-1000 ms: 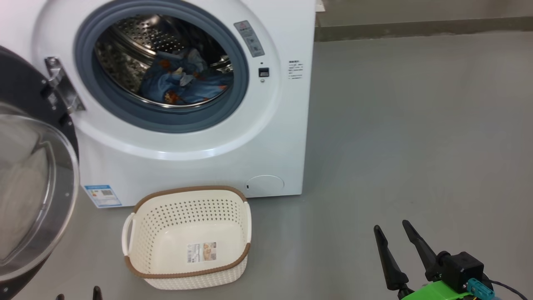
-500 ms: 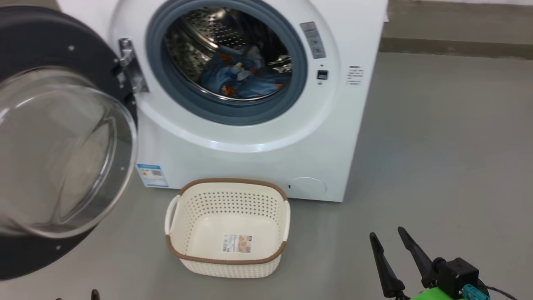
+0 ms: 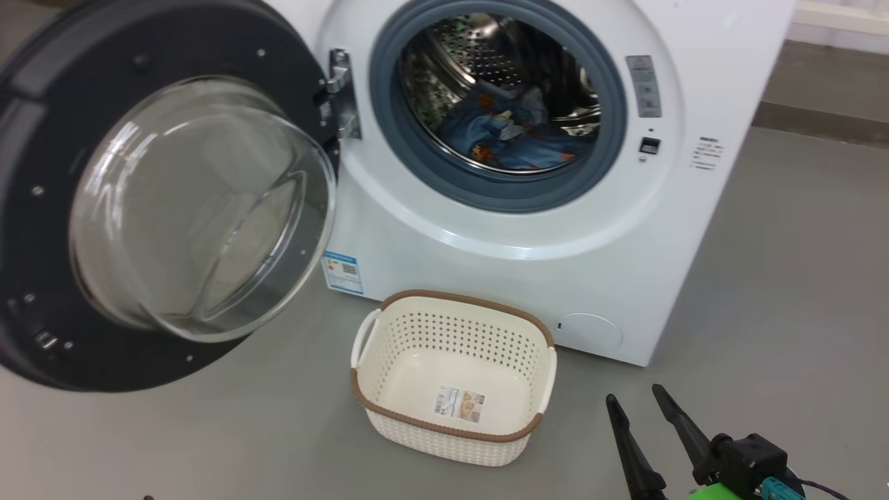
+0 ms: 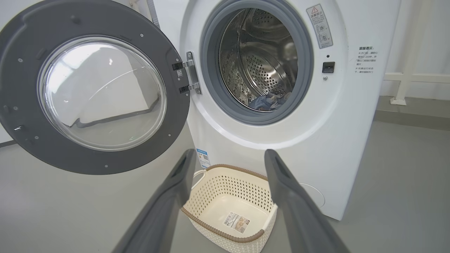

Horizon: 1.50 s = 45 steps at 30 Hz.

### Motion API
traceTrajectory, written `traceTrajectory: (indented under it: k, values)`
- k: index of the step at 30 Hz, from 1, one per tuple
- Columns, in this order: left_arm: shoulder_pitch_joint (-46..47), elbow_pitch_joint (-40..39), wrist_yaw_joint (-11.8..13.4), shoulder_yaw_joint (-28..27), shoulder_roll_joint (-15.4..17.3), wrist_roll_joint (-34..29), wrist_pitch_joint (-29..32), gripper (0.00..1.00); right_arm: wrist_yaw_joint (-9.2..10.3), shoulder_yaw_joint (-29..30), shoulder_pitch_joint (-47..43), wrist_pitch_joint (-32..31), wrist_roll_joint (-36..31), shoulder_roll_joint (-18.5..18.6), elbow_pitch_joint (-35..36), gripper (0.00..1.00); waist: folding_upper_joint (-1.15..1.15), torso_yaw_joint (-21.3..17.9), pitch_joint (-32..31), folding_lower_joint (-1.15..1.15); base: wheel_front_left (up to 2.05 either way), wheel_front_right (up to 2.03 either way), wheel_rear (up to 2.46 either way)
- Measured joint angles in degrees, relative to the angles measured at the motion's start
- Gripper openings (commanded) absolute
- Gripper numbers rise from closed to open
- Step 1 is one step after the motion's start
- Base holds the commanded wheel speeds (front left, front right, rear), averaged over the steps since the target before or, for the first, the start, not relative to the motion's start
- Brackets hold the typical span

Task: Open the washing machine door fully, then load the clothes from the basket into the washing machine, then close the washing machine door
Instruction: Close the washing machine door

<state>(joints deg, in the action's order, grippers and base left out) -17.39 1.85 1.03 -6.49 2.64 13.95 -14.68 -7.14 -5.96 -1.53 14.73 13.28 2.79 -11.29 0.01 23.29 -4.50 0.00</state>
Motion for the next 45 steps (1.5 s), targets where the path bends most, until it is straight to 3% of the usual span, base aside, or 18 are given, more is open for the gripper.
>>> traceTrajectory:
  k: [11, 28, 29, 30, 31, 39, 43, 45]
  values:
    - [-1.2, -0.4, 1.9, -0.9, 0.0, 2.2, 0.0, 1.0, 0.0, -2.8, 1.7, 0.0, -0.8, 0.0, -1.7, 1.0, 0.0, 4.6, 1.4, 0.0, 0.0, 0.0, 0.0]
    - [-2.1, -1.8, 3.5, -0.6, 0.0, 2.9, 0.0, 1.0, 0.0, -3.8, 3.9, 0.0, -1.2, 0.0, -3.2, 1.0, 0.0, 5.4, 2.5, 0.0, 0.0, 0.0, 0.0]
    - [-2.2, -1.8, 3.5, -0.6, 0.0, 2.9, 0.0, 0.66, 0.0, -3.8, 3.9, 0.0, -1.2, 0.0, -3.2, 1.0, 0.0, 5.4, 2.4, 0.0, 0.0, 0.0, 0.0]
    - [-2.3, -1.9, 3.5, -0.6, 0.0, 2.8, 0.0, 0.17, 0.0, -3.8, 3.9, 0.0, -1.2, 0.0, -3.2, 1.0, 0.0, 5.4, 2.4, 0.0, 0.0, 0.0, 0.0]
    - [-2.3, -1.9, 3.5, -0.5, 0.0, 2.9, 0.0, 0.0, 0.0, -3.8, 3.9, 0.0, -1.2, 0.0, -3.2, 1.0, 0.0, 5.4, 2.5, 0.0, 0.0, 0.0, 0.0]
    - [-2.3, -2.9, 2.6, -1.5, 0.0, 6.0, 0.0, 0.0, 0.0, -3.7, 3.9, 0.0, -1.2, 0.0, -3.2, 1.0, 0.0, 5.4, 2.6, 0.0, 0.0, 0.0, 0.0]
    - [-2.0, -2.9, 1.0, -3.6, 0.0, 9.6, 0.0, 0.0, 0.0, -3.4, 3.9, 0.0, -1.0, 0.0, -3.2, 1.0, 0.0, 5.3, 2.5, 0.0, 0.0, 0.0, 0.0]
    - [-0.3, -2.2, -1.0, -6.3, -0.1, 14.0, 0.0, 0.0, 0.0, -3.1, 3.9, 0.0, -0.6, 0.0, -3.0, 1.0, 0.0, 5.1, 2.5, 0.0, 0.0, 0.0, 0.0]
